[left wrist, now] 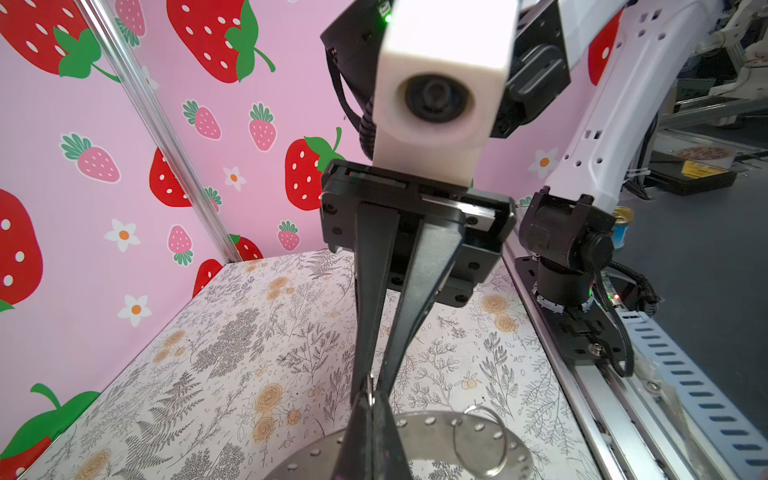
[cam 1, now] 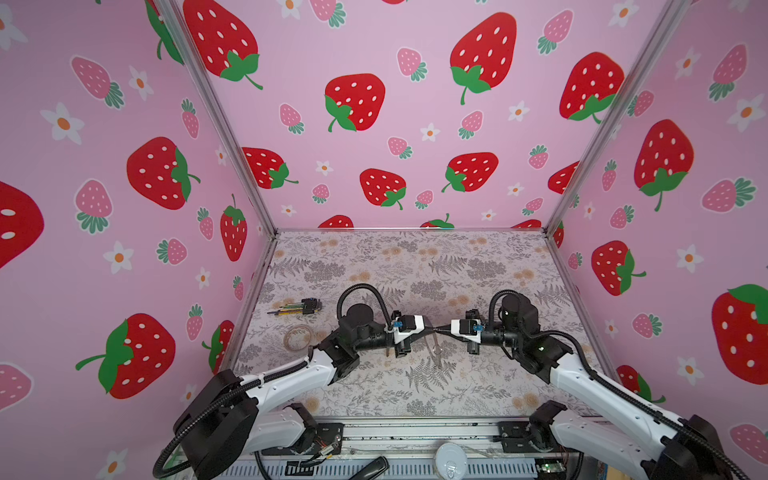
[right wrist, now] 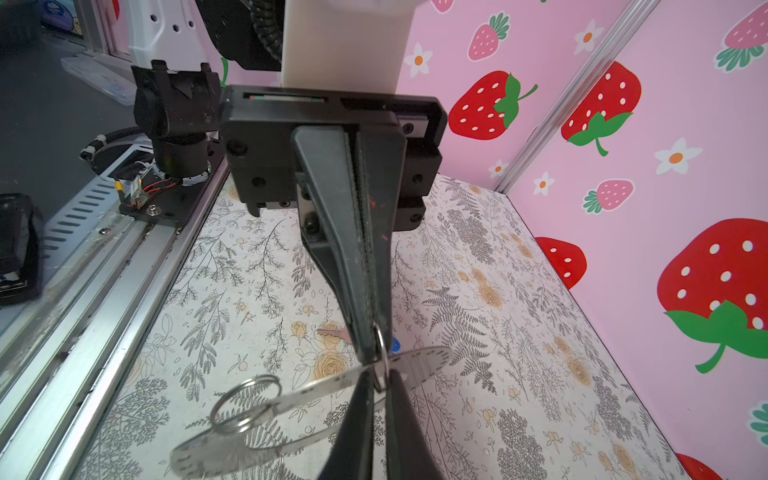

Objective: Put the keys on the keyring
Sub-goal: 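Open the left gripper and draw it back from the ring, then move the left gripper over the blue-tagged key and lower onto it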

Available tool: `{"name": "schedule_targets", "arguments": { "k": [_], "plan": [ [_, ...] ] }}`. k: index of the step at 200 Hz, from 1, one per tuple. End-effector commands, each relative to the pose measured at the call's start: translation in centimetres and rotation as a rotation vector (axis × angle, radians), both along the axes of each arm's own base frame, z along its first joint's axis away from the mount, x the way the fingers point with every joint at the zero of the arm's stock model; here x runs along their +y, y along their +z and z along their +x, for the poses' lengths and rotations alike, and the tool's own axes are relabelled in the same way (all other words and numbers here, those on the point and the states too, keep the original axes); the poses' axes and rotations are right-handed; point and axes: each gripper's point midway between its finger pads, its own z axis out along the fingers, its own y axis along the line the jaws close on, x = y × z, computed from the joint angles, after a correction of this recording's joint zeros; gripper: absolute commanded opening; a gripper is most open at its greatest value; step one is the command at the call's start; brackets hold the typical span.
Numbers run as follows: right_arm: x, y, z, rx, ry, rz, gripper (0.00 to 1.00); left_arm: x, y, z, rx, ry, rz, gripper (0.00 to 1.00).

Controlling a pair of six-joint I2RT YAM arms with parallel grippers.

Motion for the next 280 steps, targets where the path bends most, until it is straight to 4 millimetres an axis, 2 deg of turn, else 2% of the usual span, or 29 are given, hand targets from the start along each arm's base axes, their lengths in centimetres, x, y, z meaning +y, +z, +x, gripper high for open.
{"name": "schedule_targets", "arguments": {
  "k": [1, 17, 42, 45, 48, 53, 65, 71, 87, 107, 126, 133, 141, 151, 169, 189, 212, 234, 259, 280],
  "plan": [
    [0.1, 0.6, -0.5, -0.007, 0.032, 0.020, 0.10, -0.5, 1.0, -0.7, -0.028, -0.063, -0.013, 0.00],
    [0.1, 0.6, -0.5, 0.010, 0.038, 0.019, 0.02, -0.6, 0.9, -0.7, -0.028, -0.072, -0.006, 0.00],
    [0.3, 0.3, -0.6, 0.024, 0.048, 0.009, 0.00, -0.7, 0.6, -0.6, -0.027, -0.072, 0.014, 0.00],
    [0.2, 0.2, -0.6, 0.024, 0.047, 0.005, 0.00, -0.7, 0.6, -0.5, -0.026, -0.065, 0.016, 0.04],
    [0.2, 0.2, -0.5, 0.020, 0.045, 0.003, 0.00, -0.6, 0.6, -0.3, -0.027, -0.051, 0.019, 0.13],
    [0.2, 0.1, -0.4, 0.016, 0.038, -0.001, 0.00, -0.5, 0.7, 0.2, -0.018, -0.017, 0.020, 0.23],
    [0.1, -0.3, 0.0, 0.001, 0.016, -0.018, 0.00, 0.2, 1.3, 2.3, 0.027, 0.124, 0.006, 0.46],
    [0.0, -0.4, 0.1, -0.007, 0.006, -0.025, 0.00, 0.8, 1.3, 3.2, 0.037, 0.192, 0.014, 0.54],
    [-0.2, -0.8, 0.7, -0.039, -0.027, -0.043, 0.00, 2.4, 0.9, 5.0, 0.032, 0.339, 0.067, 0.59],
    [-0.4, -1.1, 1.1, -0.077, -0.048, -0.053, 0.00, 4.6, 0.6, 5.9, 0.048, 0.440, 0.115, 0.60],
    [-0.5, -1.1, 1.5, -0.125, -0.070, -0.043, 0.00, 7.0, 0.5, 7.0, 0.121, 0.569, 0.110, 0.67],
    [-0.6, -1.1, 1.7, -0.140, -0.081, -0.038, 0.00, 8.0, 0.2, 7.5, 0.156, 0.633, 0.116, 0.71],
    [-0.7, -1.1, 1.9, -0.150, -0.097, -0.037, 0.00, 9.2, -0.2, 8.0, 0.203, 0.708, 0.122, 0.80],
    [-0.8, -1.1, 2.2, -0.154, -0.111, -0.039, 0.00, 10.5, -0.8, 8.3, 0.259, 0.781, 0.148, 0.85],
    [-0.9, -1.3, 2.6, -0.148, -0.141, -0.047, 0.00, 11.5, -2.7, 7.6, 0.325, 0.796, 0.262, 0.86],
    [-1.1, -1.4, 3.1, -0.130, -0.182, -0.034, 0.00, 13.1, -5.6, 7.6, 0.448, 0.888, 0.365, 0.84],
    [-1.2, -1.8, 3.8, -0.080, -0.229, -0.030, 0.00, 13.8, -8.5, 7.4, 0.589, 0.937, 0.508, 0.82],
    [-1.1, -2.2, 5.4, 0.019, -0.317, -0.043, 0.00, 13.5, -10.7, 7.4, 0.727, 0.962, 0.610, 0.75],
    [-0.4, -1.8, 5.9, 0.069, -0.312, -0.047, 0.00, 12.9, -13.4, 7.2, 0.845, 0.950, 0.700, 0.62],
    [-0.3, -1.2, 6.0, 0.083, -0.320, -0.027, 0.00, 12.8, -14.7, 7.5, 0.886, 0.960, 0.705, 0.58]
  ]
}}
